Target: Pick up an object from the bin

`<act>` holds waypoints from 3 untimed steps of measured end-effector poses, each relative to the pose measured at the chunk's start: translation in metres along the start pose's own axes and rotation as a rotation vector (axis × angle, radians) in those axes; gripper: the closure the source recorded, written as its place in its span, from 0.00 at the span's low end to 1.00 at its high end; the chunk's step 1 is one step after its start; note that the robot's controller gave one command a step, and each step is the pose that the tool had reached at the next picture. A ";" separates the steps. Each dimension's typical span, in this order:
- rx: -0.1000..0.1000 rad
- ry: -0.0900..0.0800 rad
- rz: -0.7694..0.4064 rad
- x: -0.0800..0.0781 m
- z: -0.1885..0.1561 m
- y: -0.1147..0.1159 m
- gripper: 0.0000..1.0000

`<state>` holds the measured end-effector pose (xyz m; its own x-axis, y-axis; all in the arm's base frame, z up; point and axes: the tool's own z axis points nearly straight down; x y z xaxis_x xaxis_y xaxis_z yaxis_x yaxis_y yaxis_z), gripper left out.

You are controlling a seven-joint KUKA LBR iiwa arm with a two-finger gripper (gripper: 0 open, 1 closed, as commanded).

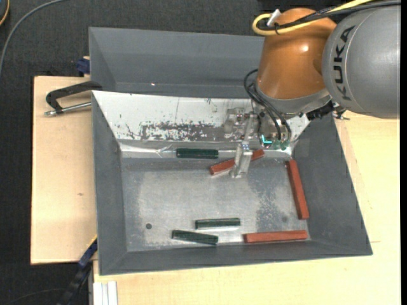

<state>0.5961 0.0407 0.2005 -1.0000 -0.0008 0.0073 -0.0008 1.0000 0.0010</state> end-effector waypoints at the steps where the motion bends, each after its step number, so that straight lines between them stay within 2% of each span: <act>1: 0.000 -0.007 -0.108 0.068 0.074 0.005 0.00; 2: 0.000 0.000 -0.160 0.104 0.134 0.007 0.00; 3: 0.000 -0.007 -0.159 0.101 0.131 0.007 1.00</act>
Offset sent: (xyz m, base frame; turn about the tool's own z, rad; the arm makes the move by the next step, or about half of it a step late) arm -0.0690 0.0045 -0.0733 -0.1094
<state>0.4938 0.0473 0.0704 -0.9873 -0.1590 -0.0004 -0.1590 0.9873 0.0015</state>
